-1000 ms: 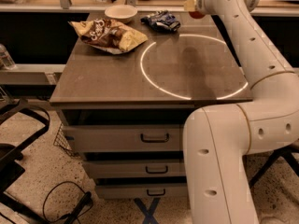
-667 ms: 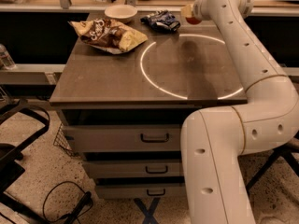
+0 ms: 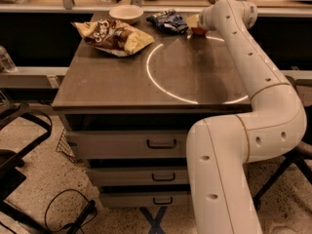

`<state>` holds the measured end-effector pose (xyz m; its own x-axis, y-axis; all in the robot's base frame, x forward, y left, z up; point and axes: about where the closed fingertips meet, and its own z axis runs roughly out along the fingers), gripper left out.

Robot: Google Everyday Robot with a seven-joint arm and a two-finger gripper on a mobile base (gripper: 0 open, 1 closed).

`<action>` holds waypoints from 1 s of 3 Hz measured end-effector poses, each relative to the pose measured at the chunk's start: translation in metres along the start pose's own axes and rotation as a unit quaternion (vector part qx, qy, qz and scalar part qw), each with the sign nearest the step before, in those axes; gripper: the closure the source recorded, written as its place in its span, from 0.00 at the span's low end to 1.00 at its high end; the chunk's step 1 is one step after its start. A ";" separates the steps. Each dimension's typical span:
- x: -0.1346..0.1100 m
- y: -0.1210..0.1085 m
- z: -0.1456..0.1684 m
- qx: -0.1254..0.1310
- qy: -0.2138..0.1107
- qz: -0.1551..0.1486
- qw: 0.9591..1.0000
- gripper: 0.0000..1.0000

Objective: Move apple near blue chip bag

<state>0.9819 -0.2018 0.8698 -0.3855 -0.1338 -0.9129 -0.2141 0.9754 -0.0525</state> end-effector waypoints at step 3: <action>0.005 0.005 0.005 -0.003 0.003 0.000 1.000 0.30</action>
Offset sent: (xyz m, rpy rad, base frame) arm 0.0003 0.0015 -0.0006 0.0002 0.0005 0.0024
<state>0.9837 -0.1964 0.8633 -0.3915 -0.1360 -0.9101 -0.2206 0.9740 -0.0506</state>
